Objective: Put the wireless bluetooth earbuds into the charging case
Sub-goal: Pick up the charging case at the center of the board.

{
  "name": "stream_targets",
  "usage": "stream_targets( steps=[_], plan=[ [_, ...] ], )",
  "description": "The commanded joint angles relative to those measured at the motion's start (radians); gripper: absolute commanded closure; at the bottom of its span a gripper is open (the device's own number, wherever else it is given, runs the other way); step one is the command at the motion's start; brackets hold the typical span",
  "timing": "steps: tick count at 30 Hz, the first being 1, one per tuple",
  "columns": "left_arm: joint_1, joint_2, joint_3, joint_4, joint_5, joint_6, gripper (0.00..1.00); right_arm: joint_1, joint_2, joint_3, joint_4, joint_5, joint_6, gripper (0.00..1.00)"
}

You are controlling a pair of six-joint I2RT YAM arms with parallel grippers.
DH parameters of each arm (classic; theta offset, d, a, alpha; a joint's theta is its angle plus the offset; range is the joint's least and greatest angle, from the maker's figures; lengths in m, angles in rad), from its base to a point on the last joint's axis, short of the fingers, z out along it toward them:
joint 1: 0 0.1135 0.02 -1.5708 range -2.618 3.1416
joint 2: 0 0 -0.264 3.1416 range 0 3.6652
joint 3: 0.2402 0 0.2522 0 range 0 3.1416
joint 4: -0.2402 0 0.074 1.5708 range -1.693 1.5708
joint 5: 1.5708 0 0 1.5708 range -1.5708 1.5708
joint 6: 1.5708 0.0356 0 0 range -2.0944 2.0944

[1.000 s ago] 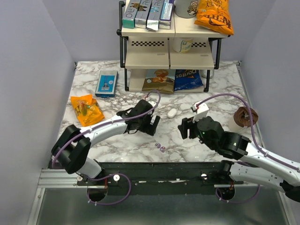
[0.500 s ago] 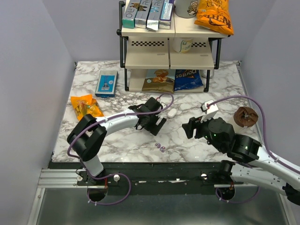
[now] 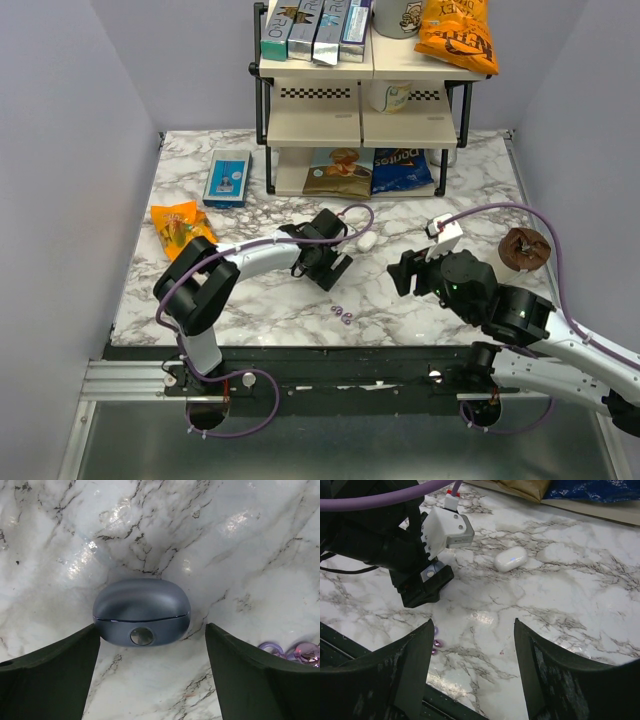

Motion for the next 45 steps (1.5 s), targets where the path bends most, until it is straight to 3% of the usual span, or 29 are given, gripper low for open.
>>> stream_targets(
  steps=[1,11,17,18,21,26,27,30,33,39,45],
  plan=[
    [0.011,0.029,0.030,-0.003,0.024,0.020,0.12,-0.003,-0.013,0.012,-0.032,0.008,-0.001,0.27],
    [0.015,0.037,0.020,-0.013,0.038,0.024,0.26,-0.003,-0.019,0.006,-0.035,0.016,-0.003,0.27],
    [0.015,0.047,0.020,-0.010,0.055,0.020,0.43,-0.003,-0.023,0.006,-0.036,0.013,-0.001,0.27],
    [0.015,0.046,0.016,-0.006,0.060,0.017,0.53,-0.002,-0.026,0.007,-0.036,0.013,0.001,0.27],
    [0.015,0.028,-0.004,0.029,0.060,-0.002,0.65,-0.002,-0.036,0.003,-0.036,0.017,0.002,0.27],
    [0.015,-0.034,-0.039,0.092,0.041,-0.028,0.69,-0.003,-0.049,0.003,-0.036,0.017,0.008,0.27],
    [0.015,-0.034,-0.039,0.091,0.043,-0.028,0.65,-0.003,-0.048,0.000,-0.036,0.016,0.008,0.27],
    [0.015,0.000,-0.012,0.051,0.024,-0.036,0.41,-0.002,-0.045,-0.003,-0.038,0.014,0.011,0.27],
    [0.012,0.014,-0.012,0.046,0.023,-0.042,0.29,-0.002,-0.052,-0.003,-0.041,0.013,0.014,0.27],
    [0.011,0.021,-0.007,0.042,0.012,-0.052,0.15,-0.002,-0.066,-0.006,-0.049,0.024,0.011,0.27],
    [0.011,0.023,0.004,0.039,-0.003,-0.068,0.11,-0.003,-0.062,-0.003,-0.052,0.033,0.008,0.27]
  ],
)
